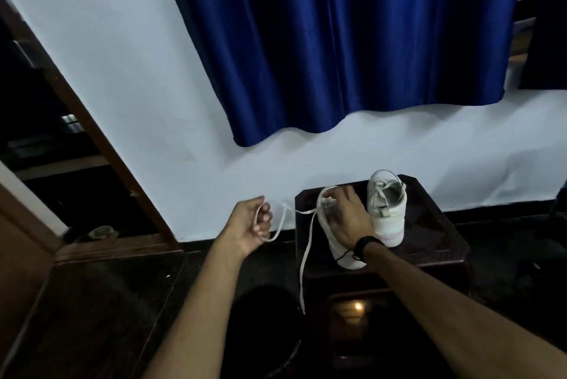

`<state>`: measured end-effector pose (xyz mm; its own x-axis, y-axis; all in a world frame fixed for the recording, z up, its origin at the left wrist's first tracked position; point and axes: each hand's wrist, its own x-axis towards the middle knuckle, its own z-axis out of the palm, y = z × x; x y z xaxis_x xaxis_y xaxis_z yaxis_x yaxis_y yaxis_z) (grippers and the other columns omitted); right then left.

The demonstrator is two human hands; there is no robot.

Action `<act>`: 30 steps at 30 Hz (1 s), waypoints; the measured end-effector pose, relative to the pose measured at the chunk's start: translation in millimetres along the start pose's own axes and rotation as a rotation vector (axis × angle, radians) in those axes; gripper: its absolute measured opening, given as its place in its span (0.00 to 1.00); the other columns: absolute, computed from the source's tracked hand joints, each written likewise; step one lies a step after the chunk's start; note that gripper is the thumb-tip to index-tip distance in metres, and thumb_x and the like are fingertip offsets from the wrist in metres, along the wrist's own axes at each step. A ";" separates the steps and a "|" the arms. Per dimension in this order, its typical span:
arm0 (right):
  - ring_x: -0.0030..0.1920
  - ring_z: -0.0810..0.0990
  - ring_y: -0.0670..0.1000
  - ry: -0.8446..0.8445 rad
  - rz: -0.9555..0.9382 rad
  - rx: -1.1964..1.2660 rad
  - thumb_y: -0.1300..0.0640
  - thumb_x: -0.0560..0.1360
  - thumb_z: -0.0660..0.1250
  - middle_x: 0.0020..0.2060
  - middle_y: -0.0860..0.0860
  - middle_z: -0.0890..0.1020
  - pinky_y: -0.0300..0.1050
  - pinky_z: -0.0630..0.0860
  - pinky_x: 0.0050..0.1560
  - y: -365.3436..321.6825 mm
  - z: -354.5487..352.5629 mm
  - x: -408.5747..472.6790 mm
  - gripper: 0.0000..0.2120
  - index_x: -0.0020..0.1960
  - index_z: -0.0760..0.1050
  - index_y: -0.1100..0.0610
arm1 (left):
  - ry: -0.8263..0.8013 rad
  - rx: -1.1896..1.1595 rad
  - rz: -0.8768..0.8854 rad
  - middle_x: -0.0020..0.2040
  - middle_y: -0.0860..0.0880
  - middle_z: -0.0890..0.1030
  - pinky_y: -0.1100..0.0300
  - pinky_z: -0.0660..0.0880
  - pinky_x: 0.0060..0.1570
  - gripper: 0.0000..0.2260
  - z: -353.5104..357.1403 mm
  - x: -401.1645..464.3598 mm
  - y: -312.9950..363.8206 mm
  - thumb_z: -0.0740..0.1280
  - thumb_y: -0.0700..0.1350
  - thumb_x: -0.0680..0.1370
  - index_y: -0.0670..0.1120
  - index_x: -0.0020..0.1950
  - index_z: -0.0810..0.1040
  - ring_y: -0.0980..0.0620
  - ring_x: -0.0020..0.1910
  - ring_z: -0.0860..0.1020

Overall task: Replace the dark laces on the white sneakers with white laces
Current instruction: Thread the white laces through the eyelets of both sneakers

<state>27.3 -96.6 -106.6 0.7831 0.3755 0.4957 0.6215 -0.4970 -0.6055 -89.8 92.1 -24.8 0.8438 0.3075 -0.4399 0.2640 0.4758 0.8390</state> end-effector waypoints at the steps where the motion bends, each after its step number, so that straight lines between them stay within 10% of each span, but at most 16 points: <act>1: 0.50 0.75 0.54 0.020 -0.022 0.070 0.47 0.75 0.64 0.50 0.49 0.75 0.47 0.70 0.50 -3.6 -0.8 -1.8 0.10 0.53 0.76 0.50 | -0.015 -0.048 0.021 0.25 0.50 0.68 0.67 0.55 0.19 0.15 9.1 -3.6 3.2 0.58 0.47 0.81 0.46 0.35 0.69 0.57 0.16 0.59; 9: 0.55 0.81 0.49 -0.588 0.110 0.738 0.37 0.72 0.68 0.51 0.51 0.83 0.54 0.74 0.64 -53.9 -5.9 -14.0 0.24 0.58 0.74 0.54 | -0.049 -0.350 0.101 0.26 0.49 0.70 0.68 0.58 0.19 0.14 72.2 -1.3 -3.7 0.56 0.43 0.83 0.43 0.38 0.70 0.57 0.16 0.60; 12: 0.38 0.78 0.44 -0.691 0.111 0.798 0.55 0.81 0.61 0.36 0.51 0.81 0.44 0.75 0.47 -46.9 -23.2 -20.4 0.08 0.49 0.76 0.58 | -0.028 -0.431 0.159 0.25 0.48 0.71 0.68 0.60 0.19 0.14 75.4 1.8 -4.9 0.55 0.41 0.83 0.42 0.38 0.69 0.57 0.16 0.61; 16: 0.27 0.70 0.41 -0.541 0.120 0.695 0.61 0.83 0.57 0.26 0.46 0.73 0.33 0.68 0.32 -33.8 -48.6 -16.2 0.13 0.51 0.78 0.66 | 0.179 -0.364 0.214 0.23 0.48 0.72 0.68 0.63 0.20 0.13 59.1 13.1 -11.2 0.55 0.40 0.83 0.43 0.38 0.69 0.56 0.17 0.66; 18: 0.26 0.71 0.39 -0.457 0.073 0.492 0.60 0.81 0.61 0.26 0.44 0.74 0.33 0.69 0.33 -24.6 -61.1 -10.5 0.11 0.48 0.81 0.63 | 0.336 -0.141 0.166 0.33 0.46 0.78 0.65 0.73 0.29 0.08 47.9 16.3 -19.7 0.63 0.45 0.80 0.42 0.46 0.73 0.54 0.28 0.76; 20: 0.29 0.74 0.38 -0.341 -0.002 0.290 0.56 0.78 0.66 0.27 0.42 0.76 0.36 0.71 0.37 -18.0 -69.5 -8.2 0.09 0.40 0.81 0.51 | 0.543 0.470 0.111 0.56 0.44 0.77 0.53 0.77 0.52 0.28 48.1 13.8 -33.2 0.72 0.57 0.71 0.43 0.63 0.71 0.46 0.54 0.78; 23: 0.33 0.76 0.34 -0.208 -0.079 0.109 0.50 0.73 0.72 0.29 0.38 0.78 0.28 0.68 0.36 -22.3 -77.9 -8.7 0.07 0.37 0.80 0.48 | 0.493 0.900 0.612 0.73 0.47 0.66 0.49 0.63 0.70 0.31 80.2 7.3 -46.0 0.69 0.57 0.75 0.46 0.73 0.63 0.46 0.72 0.64; 26: 0.37 0.81 0.38 -0.093 -0.078 0.160 0.49 0.71 0.72 0.34 0.43 0.84 0.34 0.76 0.40 -25.4 -80.9 -5.0 0.05 0.41 0.82 0.50 | -0.061 0.672 0.509 0.59 0.49 0.80 0.55 0.75 0.58 0.19 115.4 2.6 -41.7 0.60 0.59 0.80 0.48 0.63 0.77 0.51 0.58 0.79; 30: 0.35 0.81 0.35 -0.064 -0.072 0.211 0.57 0.72 0.72 0.30 0.41 0.83 0.30 0.74 0.40 -15.2 -92.9 -2.2 0.05 0.38 0.83 0.52 | -0.200 0.835 0.341 0.32 0.49 0.73 0.66 0.63 0.26 0.22 120.7 3.9 -41.0 0.55 0.58 0.83 0.42 0.54 0.79 0.59 0.24 0.67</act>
<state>14.4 -162.5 -40.5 0.7320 0.4563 0.5059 0.6609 -0.2953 -0.6900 -41.0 -25.7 -22.3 0.9822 0.1371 -0.1285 0.1725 -0.3871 0.9057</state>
